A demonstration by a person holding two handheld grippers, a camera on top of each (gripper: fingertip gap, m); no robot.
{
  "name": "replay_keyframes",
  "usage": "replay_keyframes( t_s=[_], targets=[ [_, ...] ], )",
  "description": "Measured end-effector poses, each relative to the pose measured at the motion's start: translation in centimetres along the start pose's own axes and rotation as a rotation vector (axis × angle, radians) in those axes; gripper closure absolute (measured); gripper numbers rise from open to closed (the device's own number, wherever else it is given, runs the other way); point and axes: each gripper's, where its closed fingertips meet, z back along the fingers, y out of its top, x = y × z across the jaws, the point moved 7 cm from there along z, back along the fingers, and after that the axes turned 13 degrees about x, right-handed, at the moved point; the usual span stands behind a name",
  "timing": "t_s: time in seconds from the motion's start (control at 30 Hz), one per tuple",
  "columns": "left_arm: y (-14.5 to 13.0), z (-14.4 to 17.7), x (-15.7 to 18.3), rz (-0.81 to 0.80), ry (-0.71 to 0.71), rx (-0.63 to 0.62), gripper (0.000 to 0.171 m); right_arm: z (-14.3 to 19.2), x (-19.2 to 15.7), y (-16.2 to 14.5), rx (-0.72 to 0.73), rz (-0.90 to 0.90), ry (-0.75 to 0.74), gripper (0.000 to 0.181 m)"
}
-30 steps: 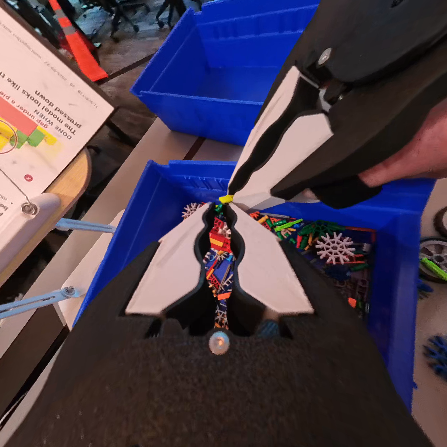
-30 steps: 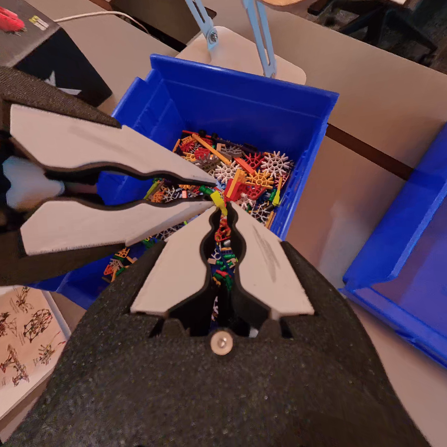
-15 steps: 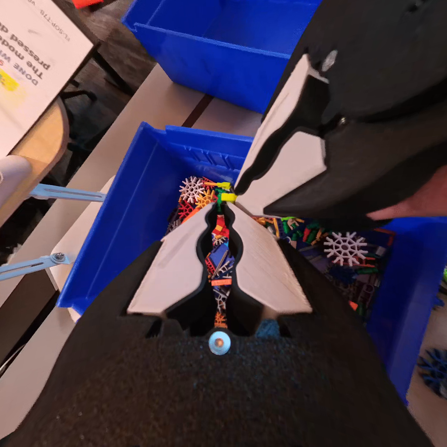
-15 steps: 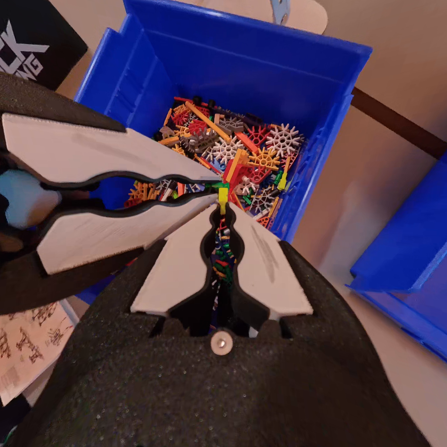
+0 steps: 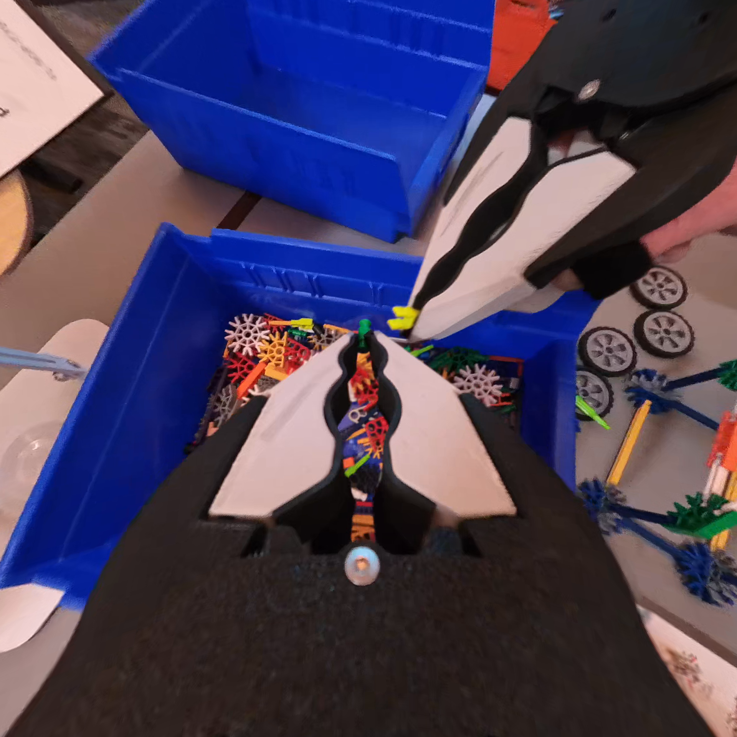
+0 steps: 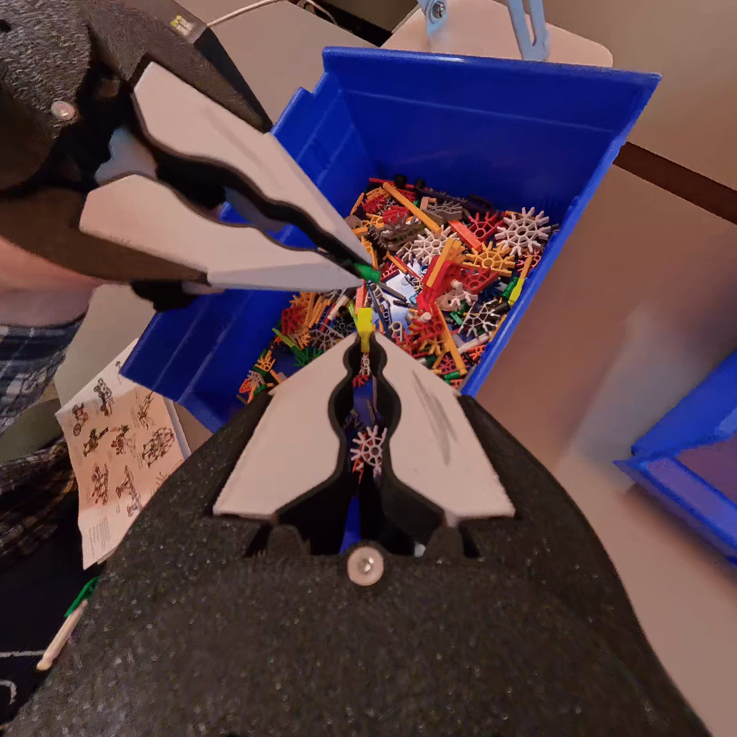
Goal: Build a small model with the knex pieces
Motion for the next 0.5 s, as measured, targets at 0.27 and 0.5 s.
replay_keyframes(
  t_s=[0.27,0.5],
  targets=[
    [-0.7,0.8,-0.5,-0.116,0.033,-0.151,0.151,2.7,-2.9,-0.8,-0.002,0.135,0.011,0.180],
    [-0.6,1.9,0.8,-0.179,0.043,-0.130,0.119,6.0,-5.2,-2.0,0.038,0.193,0.034,0.180]
  ],
)
